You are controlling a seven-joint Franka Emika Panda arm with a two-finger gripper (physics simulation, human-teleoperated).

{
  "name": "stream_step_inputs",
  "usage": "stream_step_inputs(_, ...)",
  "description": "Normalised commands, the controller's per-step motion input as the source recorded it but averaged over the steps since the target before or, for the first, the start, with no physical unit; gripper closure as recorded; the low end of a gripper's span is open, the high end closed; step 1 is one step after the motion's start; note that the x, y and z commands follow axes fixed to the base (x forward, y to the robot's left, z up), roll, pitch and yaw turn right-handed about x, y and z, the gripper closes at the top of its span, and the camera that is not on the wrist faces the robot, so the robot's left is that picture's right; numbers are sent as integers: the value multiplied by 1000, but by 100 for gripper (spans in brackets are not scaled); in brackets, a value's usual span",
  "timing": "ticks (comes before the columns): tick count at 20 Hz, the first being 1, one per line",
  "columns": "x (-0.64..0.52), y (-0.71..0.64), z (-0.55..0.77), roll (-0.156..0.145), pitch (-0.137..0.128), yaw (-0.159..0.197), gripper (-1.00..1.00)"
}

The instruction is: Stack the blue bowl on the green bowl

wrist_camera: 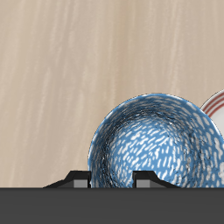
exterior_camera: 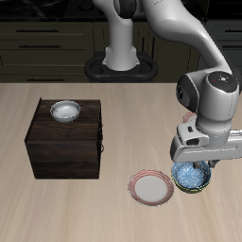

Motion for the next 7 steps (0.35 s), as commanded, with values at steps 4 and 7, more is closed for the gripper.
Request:
stream_step_inputs(4,-50,-74,-33,5,10,0,-100)
stream_step_inputs(7,-55,-122,10,-10,-1,-12,-100)
